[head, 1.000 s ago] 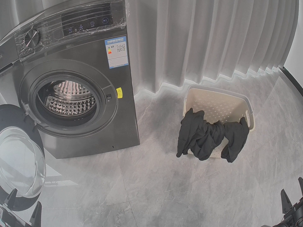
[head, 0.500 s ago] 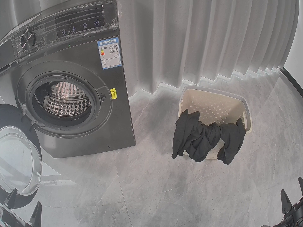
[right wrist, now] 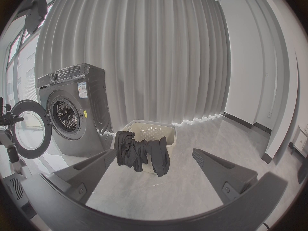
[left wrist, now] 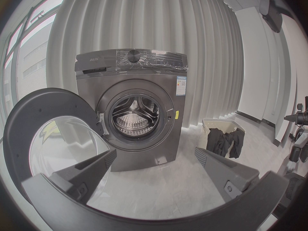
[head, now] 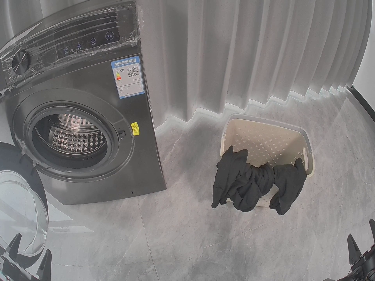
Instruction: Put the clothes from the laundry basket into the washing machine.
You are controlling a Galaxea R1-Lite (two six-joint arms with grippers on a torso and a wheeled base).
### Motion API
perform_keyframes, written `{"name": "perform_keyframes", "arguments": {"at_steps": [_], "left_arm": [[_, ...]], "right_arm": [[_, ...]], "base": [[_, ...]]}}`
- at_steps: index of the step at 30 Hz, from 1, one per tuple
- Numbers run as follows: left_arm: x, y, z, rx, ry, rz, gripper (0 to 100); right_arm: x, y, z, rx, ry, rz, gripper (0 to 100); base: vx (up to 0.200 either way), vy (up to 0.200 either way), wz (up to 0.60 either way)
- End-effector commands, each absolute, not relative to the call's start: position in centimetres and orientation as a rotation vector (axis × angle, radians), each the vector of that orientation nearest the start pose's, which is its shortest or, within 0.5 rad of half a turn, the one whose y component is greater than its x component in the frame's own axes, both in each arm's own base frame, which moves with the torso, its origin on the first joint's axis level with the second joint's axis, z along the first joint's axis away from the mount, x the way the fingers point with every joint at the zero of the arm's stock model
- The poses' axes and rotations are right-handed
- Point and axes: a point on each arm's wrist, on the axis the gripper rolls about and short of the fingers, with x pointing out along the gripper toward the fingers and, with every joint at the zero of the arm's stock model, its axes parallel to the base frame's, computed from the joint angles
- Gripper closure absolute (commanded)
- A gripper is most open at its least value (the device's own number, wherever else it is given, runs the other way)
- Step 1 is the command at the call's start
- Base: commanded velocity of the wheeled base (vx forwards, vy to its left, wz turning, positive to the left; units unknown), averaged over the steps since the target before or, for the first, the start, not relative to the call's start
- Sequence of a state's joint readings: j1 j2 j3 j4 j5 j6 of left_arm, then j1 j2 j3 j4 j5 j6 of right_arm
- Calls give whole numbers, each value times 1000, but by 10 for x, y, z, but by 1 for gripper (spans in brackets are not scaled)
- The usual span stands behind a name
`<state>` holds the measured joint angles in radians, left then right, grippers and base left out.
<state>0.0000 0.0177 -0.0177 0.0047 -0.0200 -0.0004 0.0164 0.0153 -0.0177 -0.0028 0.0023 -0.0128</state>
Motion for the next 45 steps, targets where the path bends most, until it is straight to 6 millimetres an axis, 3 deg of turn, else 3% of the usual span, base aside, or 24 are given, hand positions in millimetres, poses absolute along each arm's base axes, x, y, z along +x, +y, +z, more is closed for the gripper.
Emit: {"name": "perform_keyframes", "arguments": {"at_steps": [1,11,21,28,40,45], "left_arm": [[-23,0,75,0,5,-20,0],[-23,0,75,-2,5,-20,0],[-23,0,75,-2,5,-20,0],[-23,0,75,0,5,-20,0],[-23,0,75,-2,5,-20,0],[-23,0,75,-2,5,-20,0]], "right_arm": [[-23,0,76,-14,-3,20,0],[-23,0,76,-12,-3,20,0],[-23,0,76,-12,-3,20,0],[-23,0,76,-12,-3,20,0],[-23,0,76,-12,-3,20,0],[-23,0,76,-12,-3,20,0]], "base": [[0,0,-600],[0,0,-600],[0,0,0],[0,-200,0],[0,0,0],[200,0,0]]}}
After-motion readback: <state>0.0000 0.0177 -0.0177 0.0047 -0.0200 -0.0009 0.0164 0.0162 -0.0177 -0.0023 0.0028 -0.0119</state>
